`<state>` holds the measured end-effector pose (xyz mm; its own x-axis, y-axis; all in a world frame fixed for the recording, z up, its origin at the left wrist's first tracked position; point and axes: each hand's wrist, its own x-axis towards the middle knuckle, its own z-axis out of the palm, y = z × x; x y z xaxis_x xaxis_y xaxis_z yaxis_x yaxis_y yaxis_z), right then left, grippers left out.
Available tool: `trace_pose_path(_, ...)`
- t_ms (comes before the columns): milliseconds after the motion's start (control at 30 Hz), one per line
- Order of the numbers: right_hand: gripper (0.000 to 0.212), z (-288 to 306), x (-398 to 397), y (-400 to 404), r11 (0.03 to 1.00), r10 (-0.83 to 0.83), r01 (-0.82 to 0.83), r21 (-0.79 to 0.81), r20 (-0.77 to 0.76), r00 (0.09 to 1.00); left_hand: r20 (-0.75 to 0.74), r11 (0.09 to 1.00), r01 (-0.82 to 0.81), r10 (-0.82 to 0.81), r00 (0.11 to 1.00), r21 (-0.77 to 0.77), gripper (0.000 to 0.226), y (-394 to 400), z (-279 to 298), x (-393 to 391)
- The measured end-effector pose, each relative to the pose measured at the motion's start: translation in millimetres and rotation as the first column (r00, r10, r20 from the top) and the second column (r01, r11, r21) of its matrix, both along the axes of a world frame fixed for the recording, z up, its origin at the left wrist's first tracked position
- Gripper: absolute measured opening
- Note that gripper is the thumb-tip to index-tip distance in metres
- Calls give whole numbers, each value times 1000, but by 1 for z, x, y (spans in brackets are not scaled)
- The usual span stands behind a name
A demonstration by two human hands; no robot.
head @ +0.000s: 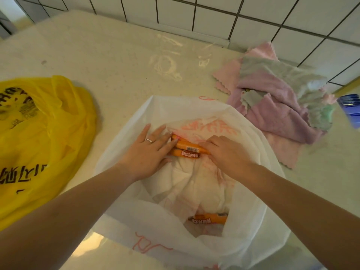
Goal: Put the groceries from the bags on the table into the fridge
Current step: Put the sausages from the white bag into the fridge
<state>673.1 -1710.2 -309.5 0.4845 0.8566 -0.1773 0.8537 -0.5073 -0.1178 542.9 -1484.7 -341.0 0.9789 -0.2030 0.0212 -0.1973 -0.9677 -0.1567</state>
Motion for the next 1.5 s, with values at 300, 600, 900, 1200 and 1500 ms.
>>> trace_pose_path(300, 39, 11, 12, -6, 988, -152, 152, -25, 25, 988, 143, 975, 223, -218, 965, -16, 42, -13, 3, 11)
trace_pose_path(600, 43, 12, 18, -14, 970, -242, 242, -3, 18, 970, 69, 992, 69, -62, 996, -102, 33, -15, 6, 48)
trace_pose_path(900, 39, 21, 5, -18, 854, -420, 484, 192, -294, 858, -30, 968, -58, 52, 998, -242, 25, -22, 11, 64)
trace_pose_path(1200, 34, 45, 2, -7, 732, -431, 635, 246, -555, 712, 147, 878, -50, 135, 980, -475, 33, -7, 35, 45)
trace_pose_path(1500, 38, 57, -7, -22, 767, -469, 626, 139, -545, 695, -15, 955, 210, -218, 976, -211, 26, 17, 78, 52)
